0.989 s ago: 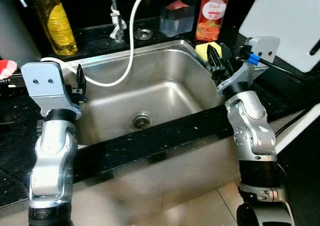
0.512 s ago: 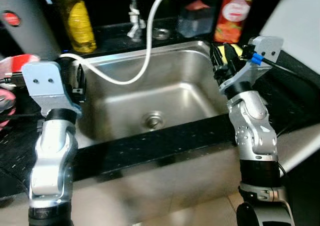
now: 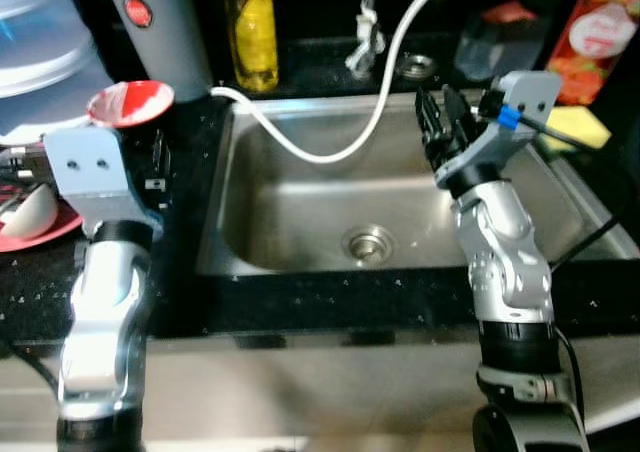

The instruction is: Kitchen organization

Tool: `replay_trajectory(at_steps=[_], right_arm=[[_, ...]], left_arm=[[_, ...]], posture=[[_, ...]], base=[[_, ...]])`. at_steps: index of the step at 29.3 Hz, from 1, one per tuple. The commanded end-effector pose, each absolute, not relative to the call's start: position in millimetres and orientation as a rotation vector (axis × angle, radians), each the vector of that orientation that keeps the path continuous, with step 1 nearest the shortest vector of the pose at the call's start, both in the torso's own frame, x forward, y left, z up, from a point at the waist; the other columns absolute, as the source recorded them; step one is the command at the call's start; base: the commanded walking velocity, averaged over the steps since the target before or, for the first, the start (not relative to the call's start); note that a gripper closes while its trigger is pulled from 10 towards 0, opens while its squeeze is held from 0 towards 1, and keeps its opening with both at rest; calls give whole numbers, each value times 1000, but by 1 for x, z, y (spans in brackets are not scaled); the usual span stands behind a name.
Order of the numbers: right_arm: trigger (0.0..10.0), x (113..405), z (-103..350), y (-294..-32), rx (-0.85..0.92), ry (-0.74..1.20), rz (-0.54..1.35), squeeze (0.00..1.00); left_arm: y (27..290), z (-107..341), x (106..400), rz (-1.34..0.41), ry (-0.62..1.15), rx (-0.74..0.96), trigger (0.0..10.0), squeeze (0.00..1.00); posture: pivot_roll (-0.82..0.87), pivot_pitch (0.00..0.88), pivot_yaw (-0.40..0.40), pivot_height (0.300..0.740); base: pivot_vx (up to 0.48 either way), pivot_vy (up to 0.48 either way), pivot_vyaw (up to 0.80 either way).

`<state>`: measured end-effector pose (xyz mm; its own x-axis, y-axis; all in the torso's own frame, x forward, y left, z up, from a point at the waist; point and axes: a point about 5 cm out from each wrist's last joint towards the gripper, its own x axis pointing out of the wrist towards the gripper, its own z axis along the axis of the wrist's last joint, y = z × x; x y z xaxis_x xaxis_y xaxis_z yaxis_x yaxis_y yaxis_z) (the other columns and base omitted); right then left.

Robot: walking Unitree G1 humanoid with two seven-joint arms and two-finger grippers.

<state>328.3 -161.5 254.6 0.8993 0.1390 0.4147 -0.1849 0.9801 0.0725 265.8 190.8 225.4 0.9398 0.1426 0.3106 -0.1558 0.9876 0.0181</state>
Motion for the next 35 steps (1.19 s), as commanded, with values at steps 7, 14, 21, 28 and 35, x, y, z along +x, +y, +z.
replay_trajectory(at_steps=[7, 14, 21, 28, 35], right_arm=[[10000, 329, 253, -160, 118, -409, 166, 0], [10000, 329, 251, -161, 120, -400, 157, 0], [10000, 331, 249, -165, 154, -385, 131, 0], [10000, 331, 246, -168, 178, -367, 107, 0], [10000, 331, 245, -170, 196, -349, 98, 0]], left_arm=[[190, 223, 266, 146, -299, 46, 10000, 0], [190, 222, 267, 138, -292, 46, 10000, 0], [188, 221, 269, 130, -286, 51, 10000, 0], [188, 220, 271, 124, -278, 51, 10000, 0], [187, 220, 270, 118, -273, 50, 10000, 0]], posture=[[0, 0, 48, 740], [-5, 0, 54, 740], [-9, 0, 60, 740], [-12, 0, 66, 740], [-14, 0, 69, 740]], base=[[0, 0, 800], [0, 0, 566], [0, 0, 0], [0, 0, -79], [0, 0, -764]])
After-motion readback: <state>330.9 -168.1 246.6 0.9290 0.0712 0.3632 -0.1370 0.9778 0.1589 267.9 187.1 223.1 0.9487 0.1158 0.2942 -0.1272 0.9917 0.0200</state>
